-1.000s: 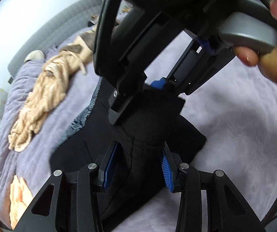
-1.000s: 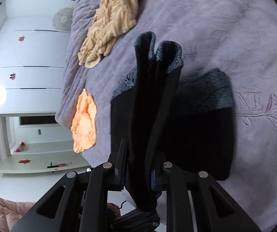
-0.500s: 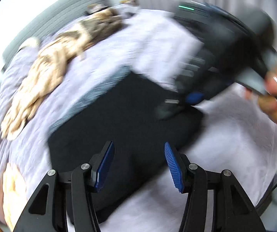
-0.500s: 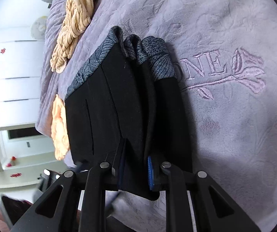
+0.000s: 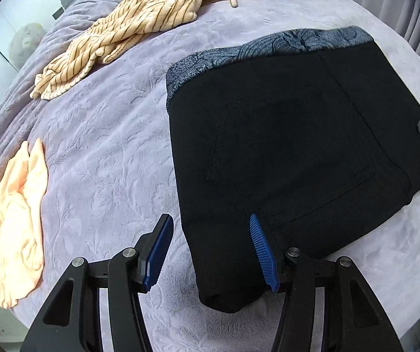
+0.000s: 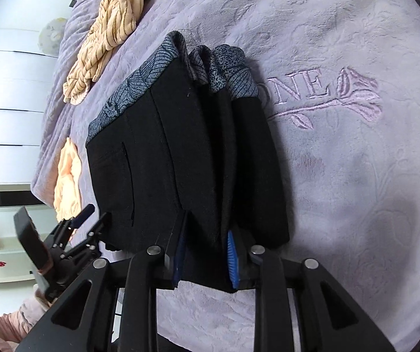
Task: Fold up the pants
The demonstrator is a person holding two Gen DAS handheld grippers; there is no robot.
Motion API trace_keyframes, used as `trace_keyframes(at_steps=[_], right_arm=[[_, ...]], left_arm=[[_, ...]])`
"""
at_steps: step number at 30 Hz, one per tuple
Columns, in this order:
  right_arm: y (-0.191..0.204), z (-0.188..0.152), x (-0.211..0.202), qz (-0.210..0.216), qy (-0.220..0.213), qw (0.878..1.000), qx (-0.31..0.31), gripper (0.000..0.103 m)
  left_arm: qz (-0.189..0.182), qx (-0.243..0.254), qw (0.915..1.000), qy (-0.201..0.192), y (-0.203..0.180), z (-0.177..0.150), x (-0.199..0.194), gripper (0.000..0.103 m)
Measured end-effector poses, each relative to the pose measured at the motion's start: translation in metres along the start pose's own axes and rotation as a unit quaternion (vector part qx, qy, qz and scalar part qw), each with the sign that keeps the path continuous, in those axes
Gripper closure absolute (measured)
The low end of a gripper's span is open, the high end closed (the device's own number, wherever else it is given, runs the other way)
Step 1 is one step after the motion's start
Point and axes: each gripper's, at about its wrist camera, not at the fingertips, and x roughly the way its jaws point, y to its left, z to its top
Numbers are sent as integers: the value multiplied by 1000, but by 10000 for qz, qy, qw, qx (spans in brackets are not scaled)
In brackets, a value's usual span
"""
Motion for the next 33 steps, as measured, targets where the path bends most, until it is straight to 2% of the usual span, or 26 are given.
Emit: trace_keyframes(at_steps=[7, 12, 16, 19, 21, 23, 25, 26, 33], right_arm=[[23, -17, -28, -555, -284, 9980, -54, 72], [35, -11, -41, -550, -626, 9965, -4, 70], [49, 2, -40, -445, -822, 9956, -16, 70], [63, 22, -28, -629, -816, 9945, -175, 70], [68, 33, -18, -749, -708, 9942, -297, 70], [67, 40, 3, -1232, -413, 9906, -418, 71], [59, 39, 16, -1455, -196, 9885, -360, 71], [56, 36, 18, -1501, -225, 9879, -329, 71], [44, 17, 10, -1202, -320, 9919, -242, 69]], left_arm=[[-192, -151, 9995, 174, 26, 24, -16, 47], [29, -576, 9982, -134, 60, 56, -18, 47], [97, -1031, 9946, -6, 86, 82, 2, 47], [-50, -1172, 9927, 282, 92, 95, 27, 47], [4, -1026, 9924, 678, 82, 94, 45, 47], [168, -937, 9923, 796, 76, 92, 56, 47], [143, -1005, 9911, 858, 77, 89, 59, 47], [124, -1069, 9901, 901, 81, 88, 59, 47], [106, -1189, 9870, 1075, 93, 74, 48, 46]])
